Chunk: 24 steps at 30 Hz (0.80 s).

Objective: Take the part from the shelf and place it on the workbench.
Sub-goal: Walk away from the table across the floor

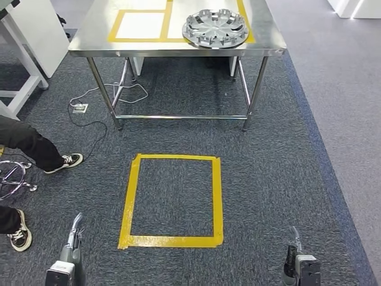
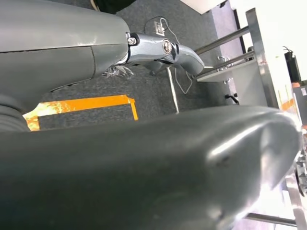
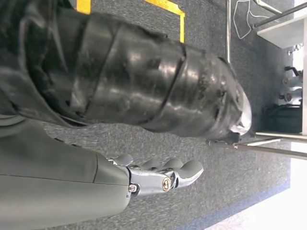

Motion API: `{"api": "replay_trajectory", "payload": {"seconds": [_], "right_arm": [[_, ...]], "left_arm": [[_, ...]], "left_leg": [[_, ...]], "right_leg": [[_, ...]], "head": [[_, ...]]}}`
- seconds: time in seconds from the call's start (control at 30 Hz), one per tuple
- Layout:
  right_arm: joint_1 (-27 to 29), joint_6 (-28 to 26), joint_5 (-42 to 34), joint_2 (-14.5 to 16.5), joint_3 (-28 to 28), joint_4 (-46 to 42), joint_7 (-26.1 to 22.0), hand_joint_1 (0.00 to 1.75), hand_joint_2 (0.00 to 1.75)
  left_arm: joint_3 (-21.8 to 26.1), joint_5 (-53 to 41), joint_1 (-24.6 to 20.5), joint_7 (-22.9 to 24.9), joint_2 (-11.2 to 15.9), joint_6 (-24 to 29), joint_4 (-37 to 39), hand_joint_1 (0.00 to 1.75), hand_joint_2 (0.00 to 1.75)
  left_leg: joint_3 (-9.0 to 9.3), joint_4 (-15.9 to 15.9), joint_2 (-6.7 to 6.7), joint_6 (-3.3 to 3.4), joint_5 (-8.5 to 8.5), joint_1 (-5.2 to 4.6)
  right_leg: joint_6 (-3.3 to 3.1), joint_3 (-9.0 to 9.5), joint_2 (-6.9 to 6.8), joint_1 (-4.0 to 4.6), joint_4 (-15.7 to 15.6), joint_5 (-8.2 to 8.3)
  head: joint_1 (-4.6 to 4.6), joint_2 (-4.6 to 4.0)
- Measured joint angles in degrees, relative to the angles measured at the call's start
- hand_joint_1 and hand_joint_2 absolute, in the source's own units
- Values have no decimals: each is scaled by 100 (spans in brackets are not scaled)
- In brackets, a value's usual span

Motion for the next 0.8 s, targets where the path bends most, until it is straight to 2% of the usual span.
{"api": "replay_trajectory", "payload": {"seconds": [0.03,0.07,0.13,0.17,0.2,0.27,0.3,0.33,0.37,0.4,0.43,0.47,0.5,0.53,0.57,0.63,0.67,0.7,0.73,0.8], "right_arm": [[0,-4,-2,0,10,-10,-2,0,0],[4,-8,-4,0,16,-17,-4,0,0],[14,-12,-7,4,17,-23,-6,0,0],[15,-12,-7,8,18,-24,-6,0,0],[16,-12,-7,12,20,-25,-6,0,0],[20,-11,-9,16,22,-28,-7,0,0],[21,-10,-11,16,22,-30,-6,0,0],[22,-9,-13,16,22,-30,-6,0,0],[22,-8,-15,16,22,-31,-6,0,0],[23,-7,-17,16,22,-32,-6,0,0],[24,-5,-21,17,22,-33,-6,0,0],[25,-1,-27,19,22,-36,-7,0,0],[26,5,-37,21,22,-38,-7,0,0],[27,12,-47,22,21,-41,-8,0,0],[29,21,-56,24,21,-45,-7,0,0],[34,37,-69,23,20,-56,-7,0,0],[39,43,-72,23,19,-64,-7,0,0],[44,47,-75,22,19,-69,-7,0,0],[50,50,-76,22,17,-73,-7,0,0],[62,51,-79,22,15,-75,-6,0,0]], "left_arm": [[0,1,2,-1,0,-1,-5,0,0],[0,2,5,0,0,-2,-10,0,0],[1,4,15,0,2,-6,-17,0,0],[1,4,24,1,3,-7,-20,0,0],[2,4,33,0,4,-7,-22,0,0],[4,4,41,0,6,-7,-22,0,0],[4,4,42,0,7,-7,-22,0,0],[5,4,41,0,8,-7,-22,0,0],[5,4,41,0,9,-7,-22,0,0],[7,4,42,0,9,-8,-22,0,0],[8,4,41,0,9,-8,-23,0,0],[10,4,39,0,9,-9,-25,0,0],[11,1,37,0,8,-10,-29,0,0],[13,-4,33,0,7,-10,-33,0,0],[14,-8,29,0,6,-10,-36,0,0],[20,-12,35,0,2,-11,-38,0,0],[24,-11,39,0,-2,-11,-38,0,0],[28,-12,43,0,-8,-14,-38,0,0],[30,-13,44,0,-15,-18,-38,0,0],[39,-13,46,0,-22,-35,-38,0,0]], "left_leg": [[-29,26,-2,-34,43,-1],[-49,32,-4,-70,92,0],[-85,40,-7,-140,125,17],[-122,121,-11,-172,2,24],[-177,308,-14,-198,-226,28],[-312,987,-16,-235,-859,32],[-358,1354,-16,-247,-1080,32],[-355,1621,-16,-249,-1171,32],[-288,1724,-16,-241,-1129,31],[-134,1628,-16,-220,-976,29],[117,1327,-16,-186,-796,23],[414,903,-16,-139,-699,11],[714,445,-17,-95,-680,-2],[933,80,-17,-57,-729,-19],[1045,-135,-17,-31,-806,-34],[1062,-261,-8,11,-801,-38],[1040,-280,3,39,-758,-29],[1011,-298,16,74,-707,-17],[972,-308,33,101,-661,-6],[872,-289,58,130,-598,-14]], "right_leg": [[-31,125,5,13,-240,-82],[-78,153,9,35,-333,-116],[-190,39,-7,35,-327,-46],[-253,-18,-18,31,-327,10],[-305,-85,-29,23,-334,75],[-363,-238,-41,32,-329,201],[-368,-307,-45,41,-321,262],[-372,-386,-51,52,-305,323],[-370,-467,-53,63,-281,376],[-366,-549,-55,73,-250,423],[-358,-640,-54,83,-217,464],[-344,-709,-52,90,-186,496],[-323,-760,-50,99,-159,528],[-293,-792,-51,104,-141,560],[-259,-812,-55,104,-132,595],[-183,-842,-54,94,-129,658],[-149,-881,-43,86,-84,624],[-115,-952,-30,79,58,509],[-87,-1068,-18,70,327,315],[-35,-1339,-10,57,1078,-134]], "head": [[11,0],[18,1],[13,0],[-3,0],[-29,0],[-89,0],[-110,0],[-123,0],[-136,0],[-143,0],[-149,1],[-150,0],[-149,0],[-151,0],[-152,0],[-161,0],[-161,-1],[-143,-1],[-116,-1],[-54,-1]]}}
